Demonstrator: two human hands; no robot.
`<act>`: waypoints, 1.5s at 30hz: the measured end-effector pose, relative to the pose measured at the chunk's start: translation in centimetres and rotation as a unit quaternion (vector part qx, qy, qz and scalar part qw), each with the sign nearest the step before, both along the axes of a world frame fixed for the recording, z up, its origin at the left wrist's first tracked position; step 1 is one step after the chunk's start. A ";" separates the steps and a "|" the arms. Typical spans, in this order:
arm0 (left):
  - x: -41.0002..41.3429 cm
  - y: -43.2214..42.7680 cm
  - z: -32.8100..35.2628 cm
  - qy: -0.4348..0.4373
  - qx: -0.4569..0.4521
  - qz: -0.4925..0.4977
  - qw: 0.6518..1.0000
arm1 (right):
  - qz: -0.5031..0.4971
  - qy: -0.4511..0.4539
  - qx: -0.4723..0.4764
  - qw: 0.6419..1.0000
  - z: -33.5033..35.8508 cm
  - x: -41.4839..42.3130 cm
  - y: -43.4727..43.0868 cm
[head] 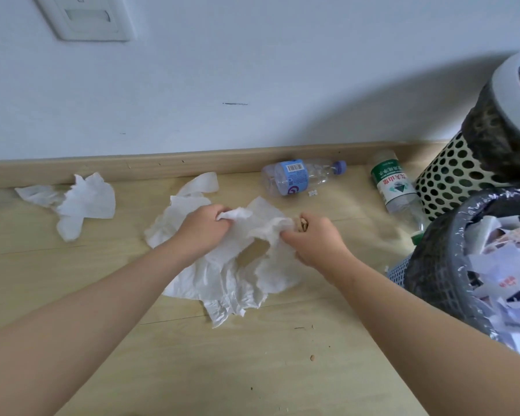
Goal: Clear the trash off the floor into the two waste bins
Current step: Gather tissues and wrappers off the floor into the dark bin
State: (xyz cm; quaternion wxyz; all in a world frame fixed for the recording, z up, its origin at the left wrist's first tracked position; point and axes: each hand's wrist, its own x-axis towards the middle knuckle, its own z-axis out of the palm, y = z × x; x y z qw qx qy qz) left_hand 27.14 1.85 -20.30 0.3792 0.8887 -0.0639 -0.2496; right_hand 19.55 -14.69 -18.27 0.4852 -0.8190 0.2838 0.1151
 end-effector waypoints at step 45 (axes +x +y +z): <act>-12.5 -26.6 10.9 -0.320 0.156 -0.524 0.774 | 0.070 0.169 -0.311 0.933 6.8 -13.3 -21.4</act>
